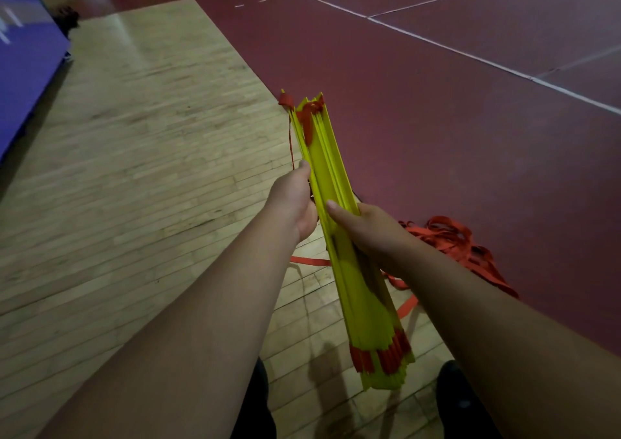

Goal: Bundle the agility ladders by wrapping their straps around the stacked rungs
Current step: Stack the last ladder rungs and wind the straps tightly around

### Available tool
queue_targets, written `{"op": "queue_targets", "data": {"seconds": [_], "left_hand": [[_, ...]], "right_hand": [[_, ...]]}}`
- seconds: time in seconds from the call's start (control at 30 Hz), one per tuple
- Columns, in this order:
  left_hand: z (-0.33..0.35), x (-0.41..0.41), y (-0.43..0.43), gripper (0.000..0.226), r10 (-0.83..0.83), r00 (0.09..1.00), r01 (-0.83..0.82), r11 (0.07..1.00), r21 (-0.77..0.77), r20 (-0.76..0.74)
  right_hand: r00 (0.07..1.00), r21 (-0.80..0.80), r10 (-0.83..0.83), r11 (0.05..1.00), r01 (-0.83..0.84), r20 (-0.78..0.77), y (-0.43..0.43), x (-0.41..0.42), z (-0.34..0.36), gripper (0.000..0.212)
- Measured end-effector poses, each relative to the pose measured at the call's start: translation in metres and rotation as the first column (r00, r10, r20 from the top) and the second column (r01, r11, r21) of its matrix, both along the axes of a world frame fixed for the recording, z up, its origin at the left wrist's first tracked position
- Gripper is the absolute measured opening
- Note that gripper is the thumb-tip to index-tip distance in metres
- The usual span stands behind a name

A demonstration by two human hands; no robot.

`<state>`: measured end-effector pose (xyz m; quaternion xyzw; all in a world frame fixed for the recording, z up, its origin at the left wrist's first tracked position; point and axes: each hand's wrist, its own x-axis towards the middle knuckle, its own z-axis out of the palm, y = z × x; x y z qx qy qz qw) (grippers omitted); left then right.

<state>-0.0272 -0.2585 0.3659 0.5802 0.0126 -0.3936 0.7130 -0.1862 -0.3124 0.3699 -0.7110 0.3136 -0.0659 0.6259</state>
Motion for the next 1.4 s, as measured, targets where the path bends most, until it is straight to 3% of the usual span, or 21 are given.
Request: {"op": "queue_targets", "data": {"seconds": [0.07, 0.13, 0.23, 0.3, 0.37, 0.47, 0.6, 0.67, 0.77, 0.87, 0.97, 1.07, 1.13, 1.2, 1.27, 1.33, 1.4], "left_hand": [[-0.002, 0.000, 0.003, 0.064, 0.005, 1.000, -0.005, 1.000, 0.029, -0.029], [0.004, -0.002, 0.006, 0.052, -0.038, 0.999, 0.038, 0.999, 0.026, -0.006], [0.017, -0.003, 0.015, 0.033, -0.055, 0.991, 0.048, 0.997, 0.063, 0.124], [0.024, 0.002, 0.020, 0.039, -0.049, 0.957, 0.006, 0.989, 0.149, 0.287], [0.028, 0.008, 0.025, 0.063, -0.066, 0.855, -0.101, 0.952, 0.291, 0.514], [0.034, 0.016, 0.036, 0.068, -0.115, 0.675, -0.218, 0.912, 0.346, 0.729], [0.033, 0.031, 0.050, 0.066, 0.047, 0.686, -0.366, 0.885, 0.288, 0.726], [0.033, 0.038, 0.056, 0.059, 0.085, 0.680, -0.420, 0.859, 0.292, 0.728], [0.033, 0.050, 0.062, 0.026, 0.139, 0.631, -0.521, 0.805, 0.283, 0.763], [0.037, 0.055, 0.067, 0.022, 0.140, 0.650, -0.519, 0.800, 0.301, 0.747], [0.043, 0.055, 0.068, 0.034, 0.209, 0.740, -0.436, 0.873, 0.218, 0.640], [0.052, 0.058, 0.074, 0.034, 0.279, 0.791, -0.347, 0.937, 0.024, 0.544], [0.055, 0.062, 0.079, 0.063, 0.281, 0.788, -0.311, 0.949, -0.040, 0.548], [0.059, 0.065, 0.083, 0.075, 0.283, 0.785, -0.368, 0.929, 0.047, 0.551], [0.055, 0.069, 0.084, 0.059, 0.206, 0.808, -0.394, 0.885, 0.247, 0.552], [0.051, 0.069, 0.087, 0.039, 0.057, 0.843, -0.286, 0.890, 0.356, 0.535], [0.043, 0.074, 0.089, 0.048, -0.041, 0.856, -0.202, 0.890, 0.408, 0.515]], "right_hand": [[0.999, 0.027, 0.032, 0.999, -0.033, 0.026, 0.002, -0.002, 0.005, 0.042], [0.997, 0.038, 0.062, 0.997, -0.063, 0.035, 0.005, -0.003, 0.005, 0.040], [0.999, 0.028, 0.045, 0.999, -0.046, 0.013, 0.005, -0.002, 0.006, 0.034], [0.998, -0.042, 0.052, 0.998, -0.054, -0.042, 0.006, -0.003, 0.007, 0.042], [0.990, -0.158, 0.070, 0.983, -0.089, -0.123, 0.007, -0.003, 0.005, 0.057], [0.975, -0.272, 0.100, 0.950, -0.153, -0.199, 0.010, -0.003, -0.003, 0.057], [0.965, -0.322, 0.131, 0.925, -0.201, -0.226, 0.012, -0.004, -0.005, 0.030], [0.964, -0.335, 0.131, 0.920, -0.205, -0.232, 0.012, -0.005, -0.005, 0.028], [0.956, -0.352, 0.129, 0.910, -0.220, -0.265, 0.011, -0.005, -0.006, 0.031], [0.932, -0.357, 0.117, 0.901, -0.244, -0.343, 0.008, -0.006, -0.006, 0.034], [0.905, -0.355, 0.133, 0.889, -0.289, -0.404, 0.005, -0.008, -0.006, 0.032], [0.913, -0.230, 0.155, 0.940, -0.254, -0.377, 0.002, -0.010, -0.007, 0.025], [0.926, -0.111, 0.181, 0.967, -0.229, -0.330, 0.000, -0.011, -0.009, 0.023], [0.935, -0.008, 0.210, 0.975, -0.221, -0.284, -0.002, -0.013, -0.009, 0.023], [0.939, 0.090, 0.241, 0.970, -0.225, -0.244, -0.002, -0.016, -0.008, 0.029], [0.938, 0.170, 0.271, 0.956, -0.237, -0.217, -0.002, -0.017, -0.008, 0.041], [0.934, 0.196, 0.290, 0.948, -0.251, -0.207, -0.003, -0.018, -0.009, 0.044]]}}
